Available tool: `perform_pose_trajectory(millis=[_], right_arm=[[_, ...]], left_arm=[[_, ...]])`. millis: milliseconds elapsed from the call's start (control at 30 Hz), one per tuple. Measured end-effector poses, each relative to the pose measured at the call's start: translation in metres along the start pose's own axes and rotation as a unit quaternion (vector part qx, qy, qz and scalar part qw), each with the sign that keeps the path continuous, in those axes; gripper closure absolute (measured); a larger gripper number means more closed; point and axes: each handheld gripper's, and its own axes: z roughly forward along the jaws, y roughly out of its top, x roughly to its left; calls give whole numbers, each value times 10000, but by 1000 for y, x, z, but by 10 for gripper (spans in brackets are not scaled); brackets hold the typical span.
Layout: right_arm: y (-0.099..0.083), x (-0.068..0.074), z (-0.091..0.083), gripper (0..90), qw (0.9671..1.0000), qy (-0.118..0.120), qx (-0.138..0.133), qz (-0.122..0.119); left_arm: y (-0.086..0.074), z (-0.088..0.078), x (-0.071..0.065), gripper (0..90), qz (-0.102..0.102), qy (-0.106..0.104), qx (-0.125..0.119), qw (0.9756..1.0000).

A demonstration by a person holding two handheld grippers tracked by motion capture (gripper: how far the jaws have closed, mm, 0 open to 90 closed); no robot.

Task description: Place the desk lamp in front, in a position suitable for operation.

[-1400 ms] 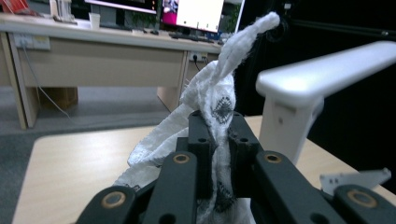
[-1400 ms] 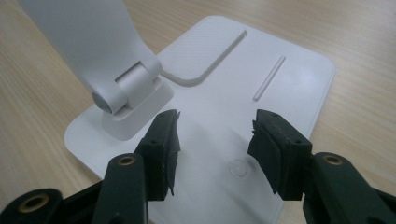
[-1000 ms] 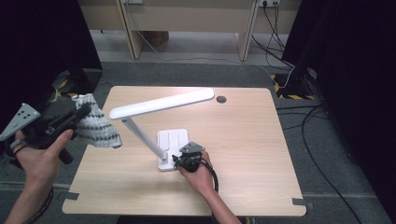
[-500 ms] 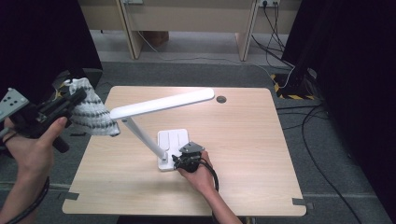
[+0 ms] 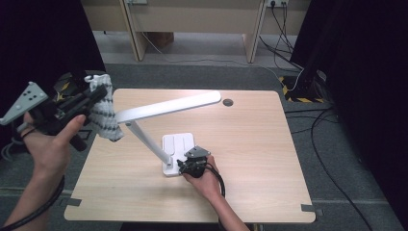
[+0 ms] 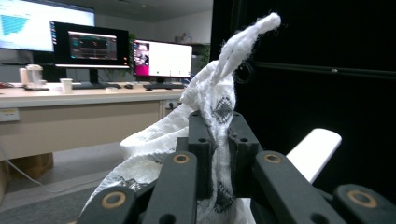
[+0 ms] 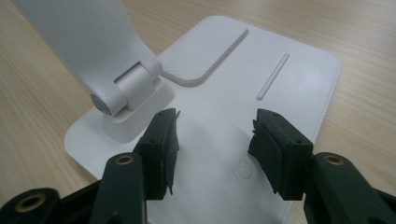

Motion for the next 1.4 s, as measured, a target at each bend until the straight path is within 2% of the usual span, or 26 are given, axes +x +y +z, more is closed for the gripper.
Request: perform_pose_trajectory(millis=[233, 367, 533, 767, 1400], right_arm=[[0, 0, 0, 504, 10000, -3, -2, -3], [0, 0, 0, 504, 10000, -4, -7, -18], [0, 0, 0, 505, 10000, -3, -12, -16], [0, 0, 0, 508, 10000, -12, -4, -25], [0, 2, 0, 524, 10000, -40, -10, -29]], left_arm=[[-15, 26, -12, 824, -101, -215, 298, 9993], [-22, 34, -16, 824, -201, -267, 422, 9985], [-29, 40, -21, 824, -223, -278, 577, 9977], [-31, 44, -26, 824, -203, -184, 657, 9975], [-31, 58, -39, 825, -187, -315, 699, 9969]])
